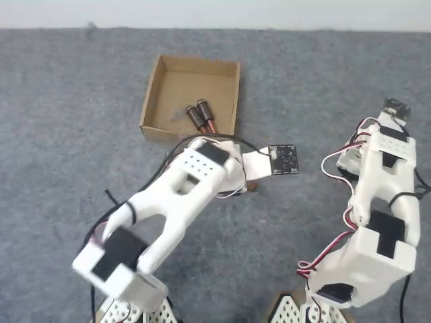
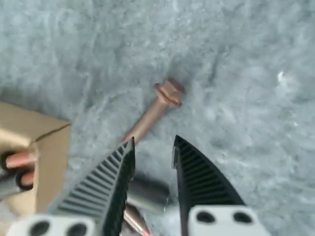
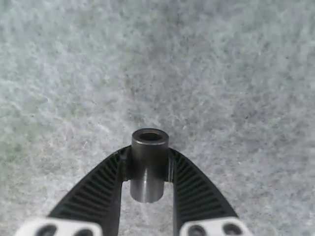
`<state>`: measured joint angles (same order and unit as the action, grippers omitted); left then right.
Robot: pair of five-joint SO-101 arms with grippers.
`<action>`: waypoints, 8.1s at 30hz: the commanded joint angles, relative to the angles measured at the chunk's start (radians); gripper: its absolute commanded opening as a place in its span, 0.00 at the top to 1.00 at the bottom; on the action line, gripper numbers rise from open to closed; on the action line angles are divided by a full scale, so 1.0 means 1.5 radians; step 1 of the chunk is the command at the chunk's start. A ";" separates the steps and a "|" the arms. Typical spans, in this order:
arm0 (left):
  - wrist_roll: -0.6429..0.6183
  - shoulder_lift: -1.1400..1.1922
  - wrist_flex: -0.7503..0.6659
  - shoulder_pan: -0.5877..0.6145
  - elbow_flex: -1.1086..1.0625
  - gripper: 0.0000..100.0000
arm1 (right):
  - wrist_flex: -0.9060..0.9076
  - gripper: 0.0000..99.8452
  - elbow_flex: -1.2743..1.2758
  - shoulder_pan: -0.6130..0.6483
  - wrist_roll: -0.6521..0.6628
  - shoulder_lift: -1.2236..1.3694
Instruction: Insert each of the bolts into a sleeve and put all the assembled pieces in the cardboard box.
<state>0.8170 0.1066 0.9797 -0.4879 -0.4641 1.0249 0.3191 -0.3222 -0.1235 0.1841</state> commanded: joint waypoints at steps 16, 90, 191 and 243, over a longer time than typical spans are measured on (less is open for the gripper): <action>0.026 0.148 0.042 -0.031 0.167 0.87 | -0.020 0.99 -0.001 0.007 0.009 -0.046; -0.523 -0.254 -0.015 0.217 -0.020 0.99 | -0.031 0.99 0.006 0.054 0.010 -0.028; -0.553 -0.390 -0.303 0.583 -0.403 0.99 | -1.771 0.99 0.905 0.673 0.108 -0.148; -0.675 -0.872 -0.562 0.128 -0.560 0.99 | -1.745 0.99 0.906 0.647 0.046 -0.142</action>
<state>-0.1880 -1.0564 0.0621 -0.2516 -1.3234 -1.5957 1.6602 0.6644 -0.0437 0.0107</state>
